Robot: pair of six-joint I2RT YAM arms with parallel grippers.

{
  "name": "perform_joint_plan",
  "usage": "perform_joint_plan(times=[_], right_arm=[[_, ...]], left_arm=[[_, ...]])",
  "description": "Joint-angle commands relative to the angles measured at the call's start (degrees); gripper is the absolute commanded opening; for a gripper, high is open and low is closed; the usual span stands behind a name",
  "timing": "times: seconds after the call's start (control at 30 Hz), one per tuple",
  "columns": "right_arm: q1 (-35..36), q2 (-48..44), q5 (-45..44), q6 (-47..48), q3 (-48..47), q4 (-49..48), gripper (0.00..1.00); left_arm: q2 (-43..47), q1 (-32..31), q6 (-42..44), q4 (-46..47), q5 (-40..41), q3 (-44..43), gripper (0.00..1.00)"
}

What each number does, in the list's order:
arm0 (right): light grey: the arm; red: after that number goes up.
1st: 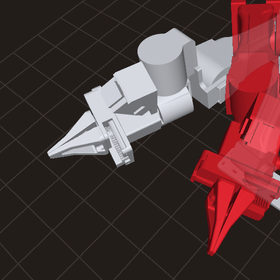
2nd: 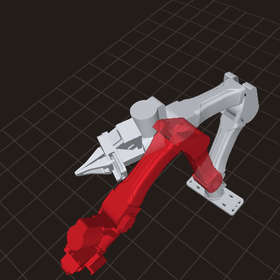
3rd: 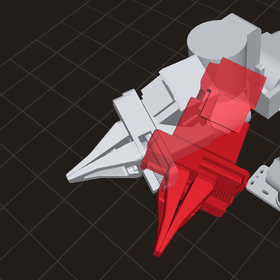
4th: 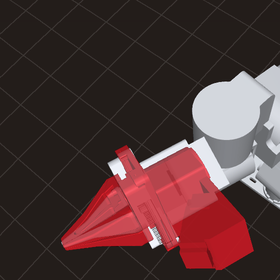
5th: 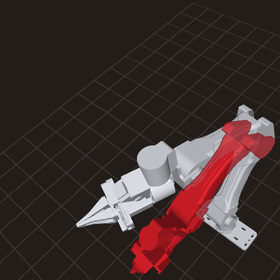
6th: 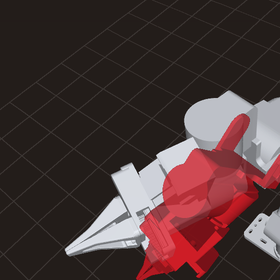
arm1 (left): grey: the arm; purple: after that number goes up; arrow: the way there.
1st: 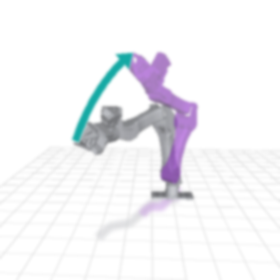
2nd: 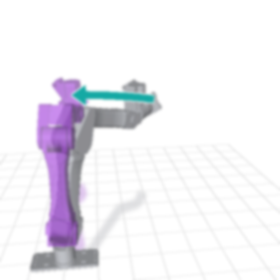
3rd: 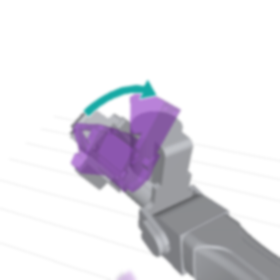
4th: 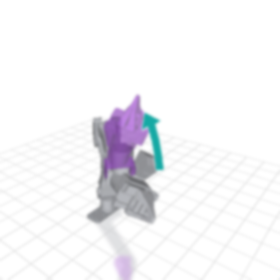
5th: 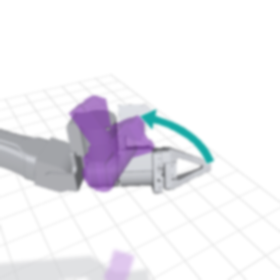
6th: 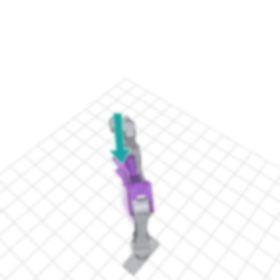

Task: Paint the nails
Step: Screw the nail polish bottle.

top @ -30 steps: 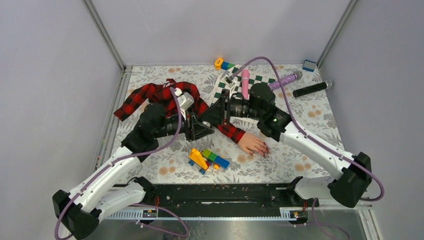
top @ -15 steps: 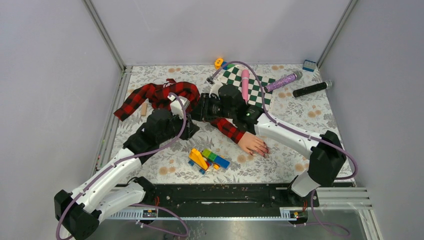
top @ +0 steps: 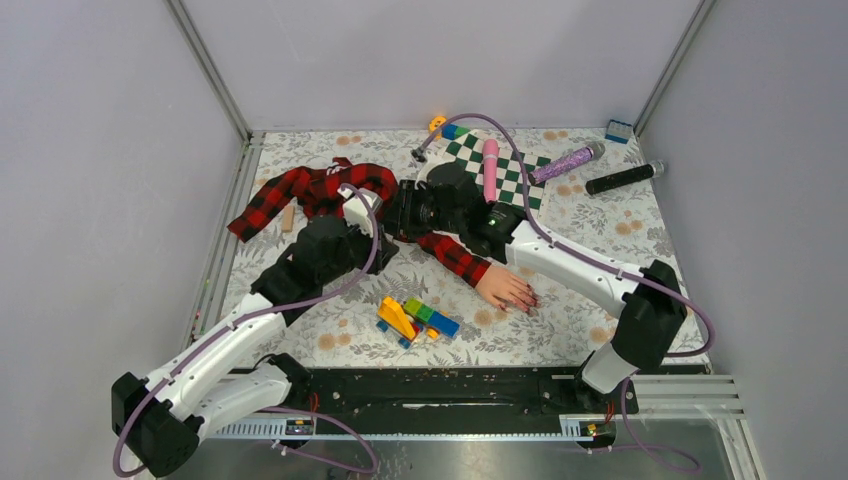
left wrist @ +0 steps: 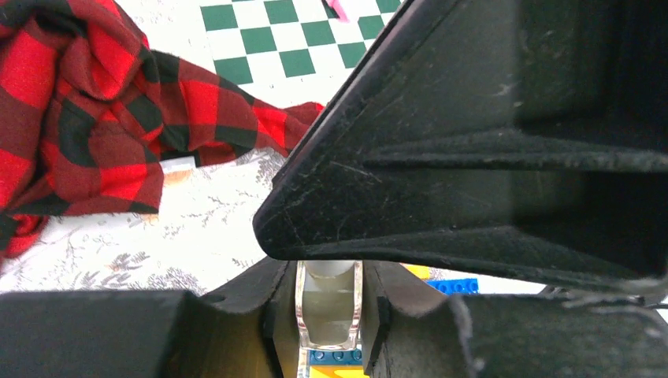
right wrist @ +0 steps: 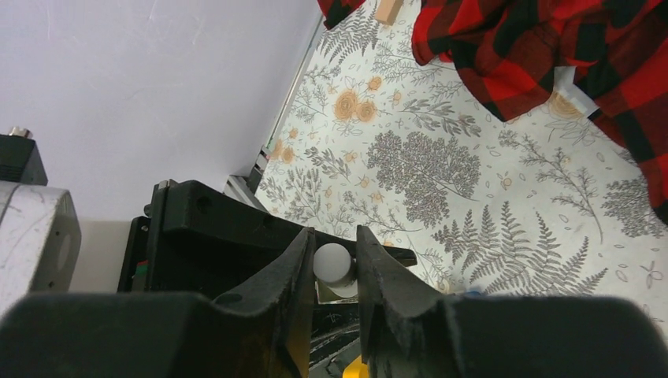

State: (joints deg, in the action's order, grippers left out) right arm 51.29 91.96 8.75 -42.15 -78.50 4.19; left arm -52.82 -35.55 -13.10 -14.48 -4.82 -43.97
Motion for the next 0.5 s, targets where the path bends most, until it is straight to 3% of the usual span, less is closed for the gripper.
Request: perform_joint_plan(times=[0.0, 0.07, 0.2, 0.47], right_arm=[[1.6, -1.3, 4.9, 2.4, -4.1, 9.7, 0.30], [-0.2, -1.9, 5.8, 3.6, -4.9, 9.8, 0.37], [-4.4, -5.0, 7.0, 6.8, -4.8, 8.6, 0.42], [-11.4, -15.2, 11.9, 6.0, 2.8, -0.5, 0.60]], left_arm=[[1.2, -0.7, 4.7, 12.7, 9.8, -1.7, 0.00], [1.2, -2.1, 6.3, 12.6, 9.5, -1.9, 0.00], [0.8, -3.8, 8.3, 12.2, 8.2, -2.3, 0.00], [-0.7, -4.2, 8.9, 11.2, 3.9, -3.7, 0.00]])
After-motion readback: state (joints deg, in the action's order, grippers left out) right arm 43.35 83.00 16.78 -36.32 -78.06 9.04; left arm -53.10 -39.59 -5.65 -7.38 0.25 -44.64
